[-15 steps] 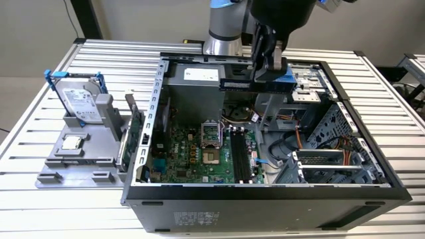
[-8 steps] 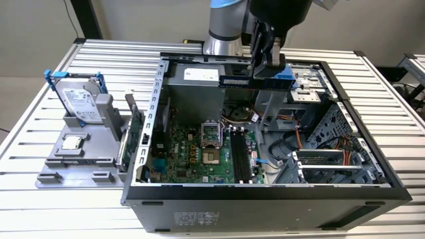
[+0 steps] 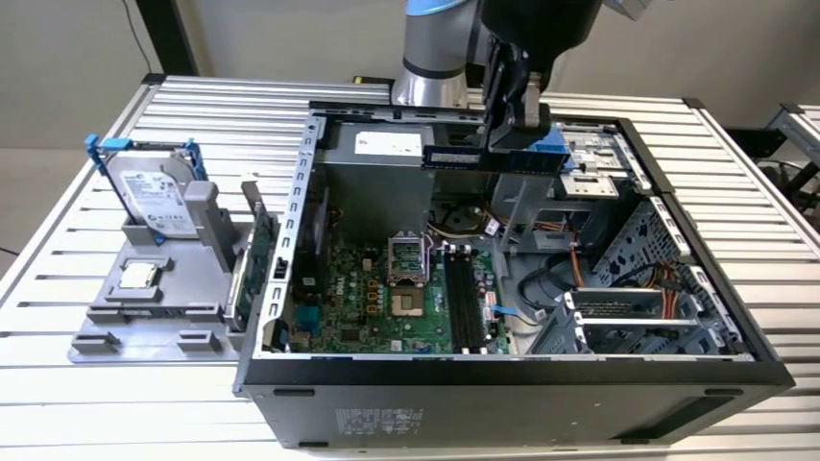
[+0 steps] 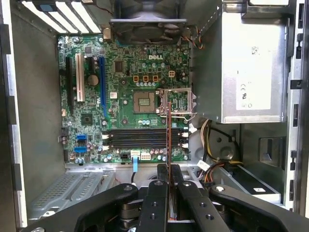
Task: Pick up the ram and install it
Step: 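Insert the ram into the slot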
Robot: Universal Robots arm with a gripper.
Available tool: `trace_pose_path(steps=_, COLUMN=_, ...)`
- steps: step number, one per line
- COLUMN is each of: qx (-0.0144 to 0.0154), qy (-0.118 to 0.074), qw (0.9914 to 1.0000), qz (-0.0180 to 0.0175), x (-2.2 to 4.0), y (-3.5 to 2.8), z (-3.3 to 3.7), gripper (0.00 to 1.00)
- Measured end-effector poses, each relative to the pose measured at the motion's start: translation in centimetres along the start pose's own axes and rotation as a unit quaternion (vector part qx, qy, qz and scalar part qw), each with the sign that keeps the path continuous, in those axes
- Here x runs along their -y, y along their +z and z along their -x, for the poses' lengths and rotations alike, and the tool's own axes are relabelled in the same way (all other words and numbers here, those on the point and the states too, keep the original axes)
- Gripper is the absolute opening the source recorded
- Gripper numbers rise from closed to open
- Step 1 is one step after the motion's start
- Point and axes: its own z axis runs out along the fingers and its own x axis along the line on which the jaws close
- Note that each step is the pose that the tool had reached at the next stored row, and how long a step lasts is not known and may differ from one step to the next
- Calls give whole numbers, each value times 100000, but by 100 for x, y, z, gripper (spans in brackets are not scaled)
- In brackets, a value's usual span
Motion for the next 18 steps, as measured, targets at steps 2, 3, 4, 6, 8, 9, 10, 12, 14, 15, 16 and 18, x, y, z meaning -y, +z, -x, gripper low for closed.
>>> trace_pose_path(steps=2, qx=1, qy=16, qw=100000, qz=1, x=0, y=0, z=0, gripper=0)
trace_pose_path(steps=3, qx=-4, qy=22, qw=100000, qz=0, x=0, y=0, z=0, gripper=0)
trace_pose_path(steps=4, qx=1, qy=29, qw=100000, qz=-1, x=0, y=0, z=0, gripper=0)
trace_pose_path(steps=6, qx=1, qy=44, qw=100000, qz=0, x=0, y=0, z=0, gripper=0)
trace_pose_path(steps=8, qx=0, qy=56, qw=100000, qz=-1, x=0, y=0, z=0, gripper=0)
trace_pose_path(steps=9, qx=2, qy=65, qw=100000, qz=-2, x=0, y=0, z=0, gripper=0)
trace_pose_path(steps=10, qx=-4, qy=69, qw=100000, qz=-1, x=0, y=0, z=0, gripper=0)
trace_pose_path(steps=12, qx=-2, qy=86, qw=100000, qz=-3, x=0, y=0, z=0, gripper=0)
trace_pose_path(steps=14, qx=-4, qy=489, qw=99999, qz=-19, x=0, y=0, z=0, gripper=0)
trace_pose_path(steps=15, qx=3, qy=1024, qw=99995, qz=-39, x=0, y=0, z=0, gripper=0)
trace_pose_path(steps=16, qx=13, qy=1682, qw=99986, qz=-64, x=0, y=0, z=0, gripper=0)
trace_pose_path(steps=18, qx=24, qy=3132, qw=99951, qz=-121, x=0, y=0, z=1, gripper=0)
